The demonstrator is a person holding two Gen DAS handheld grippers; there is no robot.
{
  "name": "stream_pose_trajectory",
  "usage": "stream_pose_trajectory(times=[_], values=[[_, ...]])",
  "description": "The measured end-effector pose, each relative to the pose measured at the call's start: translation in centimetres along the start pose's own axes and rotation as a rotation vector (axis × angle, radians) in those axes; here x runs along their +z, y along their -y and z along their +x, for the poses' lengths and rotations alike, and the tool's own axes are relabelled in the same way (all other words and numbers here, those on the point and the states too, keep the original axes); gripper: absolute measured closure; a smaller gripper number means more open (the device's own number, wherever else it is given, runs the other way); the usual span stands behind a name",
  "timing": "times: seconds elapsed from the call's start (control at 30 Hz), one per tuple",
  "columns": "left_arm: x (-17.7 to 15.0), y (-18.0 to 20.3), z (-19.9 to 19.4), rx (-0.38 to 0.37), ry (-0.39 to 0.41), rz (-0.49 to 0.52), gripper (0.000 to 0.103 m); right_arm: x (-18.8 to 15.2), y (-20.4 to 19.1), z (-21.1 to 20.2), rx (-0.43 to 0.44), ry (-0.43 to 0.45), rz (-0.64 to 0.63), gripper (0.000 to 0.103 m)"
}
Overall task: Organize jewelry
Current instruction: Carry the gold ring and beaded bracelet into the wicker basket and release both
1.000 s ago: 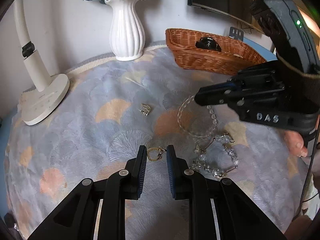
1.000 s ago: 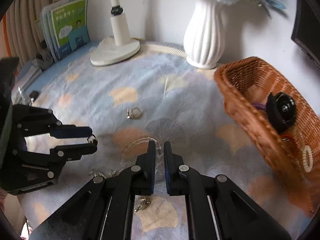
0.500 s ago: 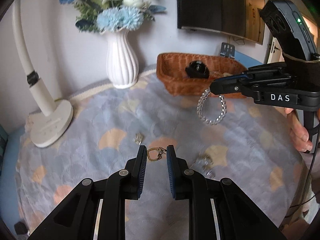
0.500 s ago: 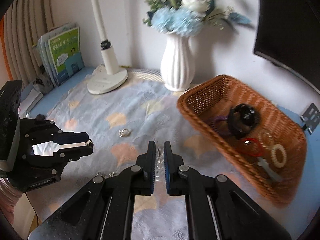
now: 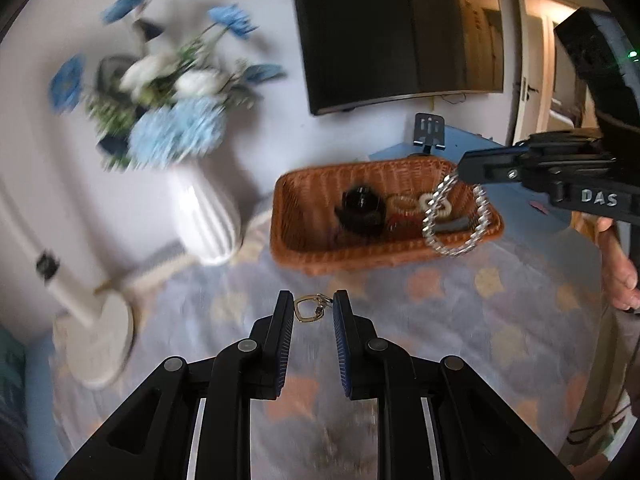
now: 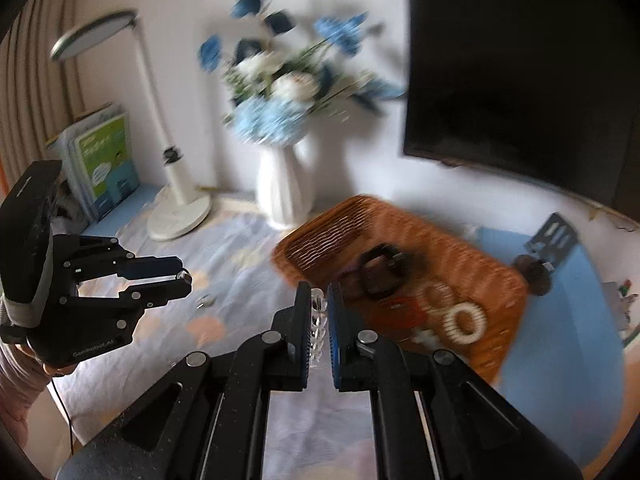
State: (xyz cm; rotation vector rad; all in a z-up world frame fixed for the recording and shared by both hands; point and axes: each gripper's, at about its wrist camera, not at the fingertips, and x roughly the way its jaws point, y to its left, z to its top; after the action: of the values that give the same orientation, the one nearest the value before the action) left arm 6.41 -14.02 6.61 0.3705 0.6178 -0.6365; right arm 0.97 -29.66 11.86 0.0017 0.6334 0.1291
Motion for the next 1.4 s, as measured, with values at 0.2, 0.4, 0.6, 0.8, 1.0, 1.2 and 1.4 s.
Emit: stream_pose_trajectory(times=[0.2, 0.4, 0.6, 0.8, 1.0, 1.2, 1.4], values=[[5.6, -0.2, 3.1, -0.077, 0.002, -0.031, 0.083, 1.8, 4.6, 1.0, -0.084, 0.010, 0.059, 0.094], [7.7, -1.5, 8.9, -0.125, -0.055, -0.085, 0.083, 2.3, 9.0, 5.7, -0.117, -0.045, 0.138, 0.094], [7.8, -2.2, 15.6, -0.191, -0.142, -0.118, 0.083, 2.4, 10.9, 10.7, -0.089, -0.100, 0.183, 0.094], [7.1, -1.8, 18.4, -0.196, -0.175, -0.121, 0.083, 2.6, 11.0, 13.3, -0.066, -0.132, 0.192, 0.094], [6.9, -2.4, 19.1, -0.220, -0.208, -0.189, 0.072, 1.9, 12.9, 13.7, -0.017, -0.144, 0.281, 0.090], [7.0, -2.9, 15.3, -0.199, -0.155, -0.210, 0.065, 1.8, 12.4, 11.0, -0.065, -0.130, 0.261, 0.076], [7.4, -3.4, 6.1, -0.207, -0.012, -0.231, 0.065, 1.9, 8.6, 5.4, 0.017, -0.064, 0.238, 0.058]])
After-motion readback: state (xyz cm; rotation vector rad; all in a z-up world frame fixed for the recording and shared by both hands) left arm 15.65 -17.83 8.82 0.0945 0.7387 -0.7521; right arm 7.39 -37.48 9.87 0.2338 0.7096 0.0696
